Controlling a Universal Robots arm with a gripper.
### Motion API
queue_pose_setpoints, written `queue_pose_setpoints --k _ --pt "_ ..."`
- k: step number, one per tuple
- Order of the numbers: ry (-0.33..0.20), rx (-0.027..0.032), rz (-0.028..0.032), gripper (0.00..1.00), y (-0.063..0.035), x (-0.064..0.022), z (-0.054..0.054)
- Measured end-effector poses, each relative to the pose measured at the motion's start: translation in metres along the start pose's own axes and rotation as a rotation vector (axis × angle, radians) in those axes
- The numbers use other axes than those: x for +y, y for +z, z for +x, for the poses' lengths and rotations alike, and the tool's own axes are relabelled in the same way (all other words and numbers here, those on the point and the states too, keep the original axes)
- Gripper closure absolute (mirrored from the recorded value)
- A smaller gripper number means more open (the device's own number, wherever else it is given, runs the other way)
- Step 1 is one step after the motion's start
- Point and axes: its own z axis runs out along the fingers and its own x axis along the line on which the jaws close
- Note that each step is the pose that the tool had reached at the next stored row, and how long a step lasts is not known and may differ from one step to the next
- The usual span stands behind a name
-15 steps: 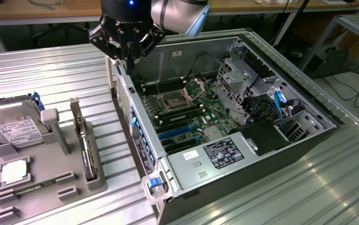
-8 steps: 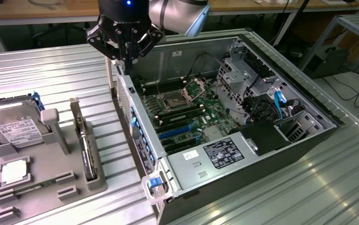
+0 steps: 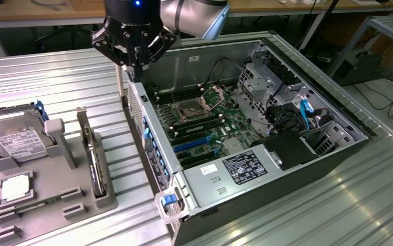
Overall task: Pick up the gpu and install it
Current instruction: 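Reach for the gpu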
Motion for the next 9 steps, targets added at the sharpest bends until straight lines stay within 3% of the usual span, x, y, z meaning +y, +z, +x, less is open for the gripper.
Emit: queue_pose_setpoints --k 9 --pt "0.000 0.0000 0.0000 0.89 -0.0001 -0.0003 0.0047"
